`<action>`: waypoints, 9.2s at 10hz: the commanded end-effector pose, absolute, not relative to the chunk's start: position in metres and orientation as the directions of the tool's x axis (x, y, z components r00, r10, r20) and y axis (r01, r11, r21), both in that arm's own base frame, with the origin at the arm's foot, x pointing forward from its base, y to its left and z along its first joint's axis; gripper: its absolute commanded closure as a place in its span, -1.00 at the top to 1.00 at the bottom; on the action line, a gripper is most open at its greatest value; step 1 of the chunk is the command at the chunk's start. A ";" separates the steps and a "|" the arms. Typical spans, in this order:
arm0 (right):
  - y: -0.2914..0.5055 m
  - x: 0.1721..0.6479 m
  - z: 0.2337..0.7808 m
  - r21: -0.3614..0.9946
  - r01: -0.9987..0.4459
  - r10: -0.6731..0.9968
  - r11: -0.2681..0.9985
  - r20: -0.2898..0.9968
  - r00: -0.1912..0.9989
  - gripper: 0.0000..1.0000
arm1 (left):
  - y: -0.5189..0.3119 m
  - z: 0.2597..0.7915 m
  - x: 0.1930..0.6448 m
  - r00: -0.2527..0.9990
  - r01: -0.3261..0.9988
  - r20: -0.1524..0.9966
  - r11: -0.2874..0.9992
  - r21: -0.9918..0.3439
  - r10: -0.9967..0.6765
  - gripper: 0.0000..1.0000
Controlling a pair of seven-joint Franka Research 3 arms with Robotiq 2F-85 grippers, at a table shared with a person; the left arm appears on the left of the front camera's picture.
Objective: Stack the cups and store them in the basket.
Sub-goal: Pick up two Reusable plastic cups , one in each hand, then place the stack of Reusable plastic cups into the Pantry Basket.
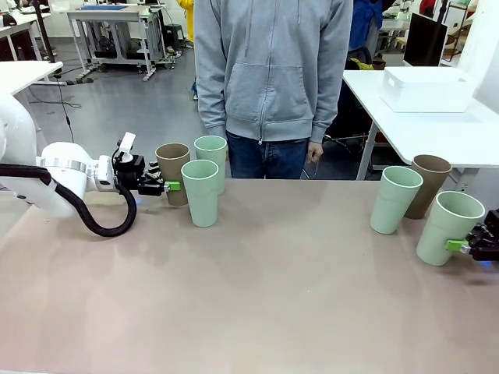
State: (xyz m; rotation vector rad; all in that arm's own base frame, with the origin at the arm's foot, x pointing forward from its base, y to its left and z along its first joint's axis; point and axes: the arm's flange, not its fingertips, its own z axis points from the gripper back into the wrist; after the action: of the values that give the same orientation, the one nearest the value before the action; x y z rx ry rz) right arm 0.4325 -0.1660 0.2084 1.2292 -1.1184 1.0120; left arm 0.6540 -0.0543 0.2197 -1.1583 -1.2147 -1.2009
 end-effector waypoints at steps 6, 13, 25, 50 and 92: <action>-0.147 0.432 0.217 0.222 -0.968 -0.026 0.114 0.975 0.220 1.00 | -0.062 0.223 0.658 0.008 0.999 1.000 0.048 -0.008 -0.001 1.00; -0.145 0.432 0.216 0.199 -0.972 -0.019 0.125 0.980 0.198 0.60 | -0.063 0.222 0.654 0.021 0.998 1.000 0.065 -0.020 -0.001 0.63; -0.155 0.428 0.224 0.193 -0.976 0.017 0.104 0.981 0.195 0.69 | -0.051 0.230 0.647 -0.002 1.000 0.999 0.027 0.003 -0.032 0.69; 0.074 0.268 0.319 0.078 -0.992 -0.034 0.095 0.997 0.076 0.69 | -0.033 0.320 0.403 0.004 0.999 1.000 0.053 -0.005 0.021 0.69; 0.051 0.383 0.311 0.095 -0.993 -0.036 0.073 0.995 0.092 0.69 | -0.029 0.324 0.409 -0.009 0.998 1.000 0.056 0.009 0.013 0.69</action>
State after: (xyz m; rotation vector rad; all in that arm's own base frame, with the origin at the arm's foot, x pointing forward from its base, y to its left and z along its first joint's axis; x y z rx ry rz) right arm 0.3823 0.0513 0.3090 1.2302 -1.1895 1.0623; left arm 0.4099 -0.0282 0.3209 -1.1760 -1.2446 -1.1602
